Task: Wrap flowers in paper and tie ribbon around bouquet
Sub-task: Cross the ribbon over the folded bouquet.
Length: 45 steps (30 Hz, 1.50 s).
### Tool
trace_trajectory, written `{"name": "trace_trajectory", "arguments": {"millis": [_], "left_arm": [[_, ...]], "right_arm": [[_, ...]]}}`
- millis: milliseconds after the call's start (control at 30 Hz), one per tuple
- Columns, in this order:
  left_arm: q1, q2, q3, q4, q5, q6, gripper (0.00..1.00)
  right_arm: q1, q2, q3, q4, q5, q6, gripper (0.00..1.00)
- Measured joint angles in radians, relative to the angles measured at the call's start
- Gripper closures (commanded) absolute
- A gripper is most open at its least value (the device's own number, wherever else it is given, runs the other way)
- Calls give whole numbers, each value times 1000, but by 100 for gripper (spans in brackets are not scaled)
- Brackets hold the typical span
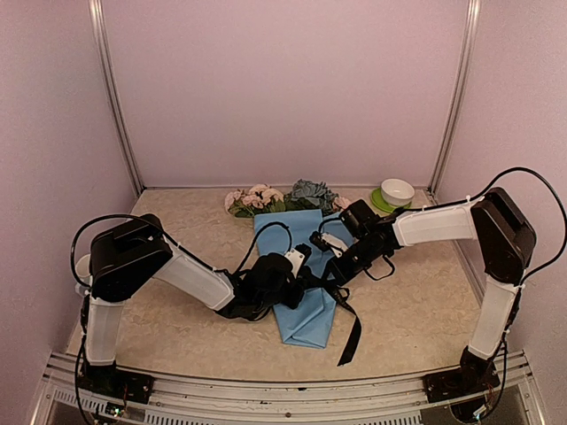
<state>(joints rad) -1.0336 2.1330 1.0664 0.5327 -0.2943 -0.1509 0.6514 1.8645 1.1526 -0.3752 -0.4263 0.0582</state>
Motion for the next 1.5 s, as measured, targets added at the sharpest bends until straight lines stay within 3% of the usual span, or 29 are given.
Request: {"name": "trace_trajectory", "arguments": {"millis": [133,233,867,1133,1233,1367,1500], "left_arm": [[-2,0,0,0,-1,7,50],[-8,-2,-6,10,-5,19,48],[-16,-23,-24,2,-15,42,49],[-13,-20,-24,-1,-13,23,55],[-10,-17,-24,1,-11,16,55],[-10,-17,-22,1,-8,13,55],[-8,-16,-22,1,-6,13,55]], "right_arm": [[-3,0,4,-2,-7,13,100],[-6,-4,23,0,13,21,100],[-24,-146,30,77,187,97,100],[-15,-150,-53,134,37,100,70],[-10,-180,-115,142,-50,95,64],[-10,-244,-167,118,-148,76,67],[-14,-287,-181,79,-143,69,79]]}}
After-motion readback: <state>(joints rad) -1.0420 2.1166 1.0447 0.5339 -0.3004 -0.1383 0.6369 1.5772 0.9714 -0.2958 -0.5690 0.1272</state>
